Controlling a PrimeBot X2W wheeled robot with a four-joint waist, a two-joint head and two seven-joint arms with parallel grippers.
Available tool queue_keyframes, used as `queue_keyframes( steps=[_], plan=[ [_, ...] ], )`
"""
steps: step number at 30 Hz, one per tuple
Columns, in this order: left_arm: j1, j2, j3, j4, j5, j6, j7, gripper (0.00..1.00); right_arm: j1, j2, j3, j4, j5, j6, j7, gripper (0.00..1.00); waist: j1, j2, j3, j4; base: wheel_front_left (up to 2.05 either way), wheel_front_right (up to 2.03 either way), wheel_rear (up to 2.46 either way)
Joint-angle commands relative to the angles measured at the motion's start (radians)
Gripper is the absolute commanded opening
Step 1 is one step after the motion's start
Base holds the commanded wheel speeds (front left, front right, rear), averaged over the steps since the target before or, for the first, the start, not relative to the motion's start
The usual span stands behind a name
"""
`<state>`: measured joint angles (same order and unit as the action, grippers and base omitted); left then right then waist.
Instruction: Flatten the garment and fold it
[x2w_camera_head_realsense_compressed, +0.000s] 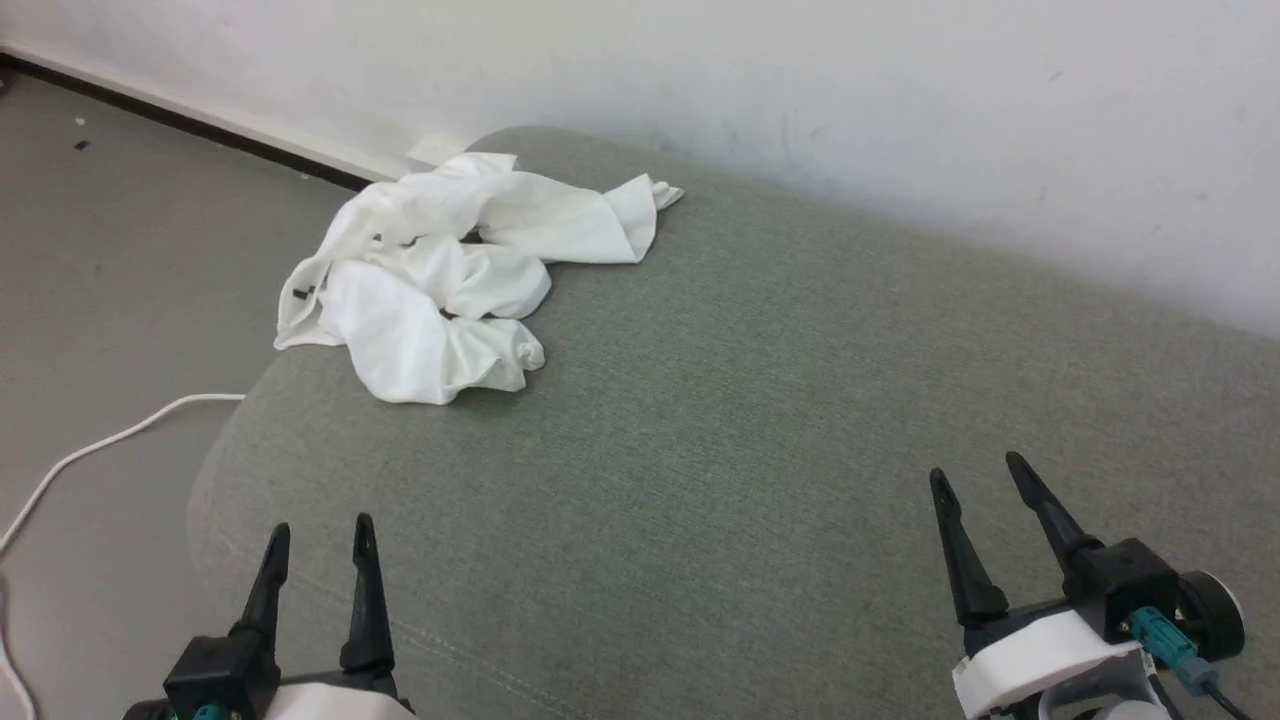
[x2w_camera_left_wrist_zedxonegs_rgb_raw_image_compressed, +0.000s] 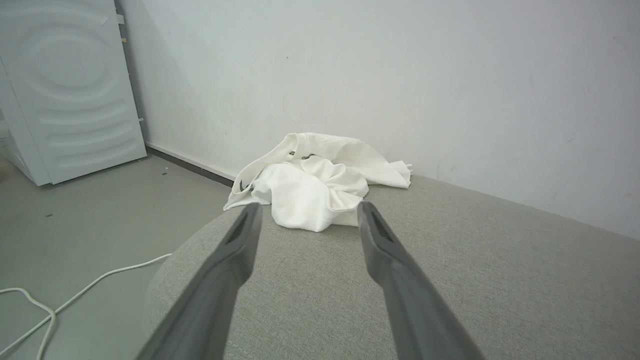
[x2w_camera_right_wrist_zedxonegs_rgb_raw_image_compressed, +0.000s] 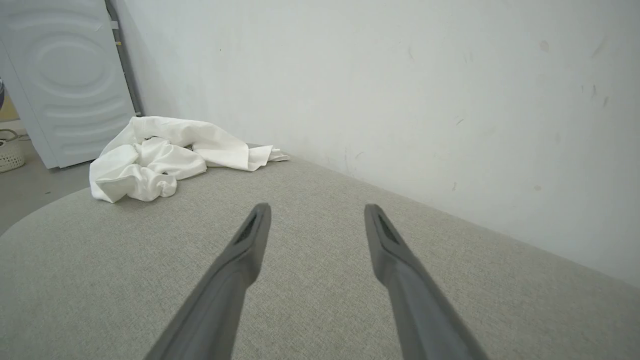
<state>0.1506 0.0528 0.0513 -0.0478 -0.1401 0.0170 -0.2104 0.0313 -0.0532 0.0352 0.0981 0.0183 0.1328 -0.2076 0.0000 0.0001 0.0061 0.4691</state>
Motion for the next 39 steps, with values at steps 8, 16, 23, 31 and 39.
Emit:
queue_keyframes(
  steps=[8,16,23,31,39],
  plan=[
    [0.028,-0.002,0.012,0.002,-0.016,-0.015,-0.024,1.00,0.014,0.003,0.007,0.015,0.007,-0.002,-0.026,1.00,0.0000,-0.0001,-0.012,0.041,0.00,0.00,0.00],
    [0.037,-0.002,0.023,0.002,-0.025,-0.020,-0.040,1.00,0.018,0.003,0.007,0.011,0.010,-0.002,-0.043,1.00,0.0000,-0.0001,-0.014,0.070,0.00,0.00,0.00],
    [0.040,-0.003,0.027,0.006,-0.032,-0.021,-0.051,1.00,0.022,0.003,0.005,0.012,0.010,-0.002,-0.054,1.00,0.0000,-0.0001,-0.013,0.092,0.00,0.00,0.00],
    [0.039,-0.003,0.028,0.008,-0.029,-0.022,-0.051,1.00,0.022,0.003,0.000,0.001,0.011,-0.002,-0.054,1.00,0.0000,-0.0001,-0.015,0.095,0.00,0.00,0.00],
    [0.003,-0.002,0.036,-0.030,-0.001,-0.045,-0.051,1.00,0.026,0.003,-0.004,-0.013,0.011,-0.002,-0.054,1.00,0.0000,-0.0001,-0.014,0.090,0.00,0.00,0.00]
  ],
)
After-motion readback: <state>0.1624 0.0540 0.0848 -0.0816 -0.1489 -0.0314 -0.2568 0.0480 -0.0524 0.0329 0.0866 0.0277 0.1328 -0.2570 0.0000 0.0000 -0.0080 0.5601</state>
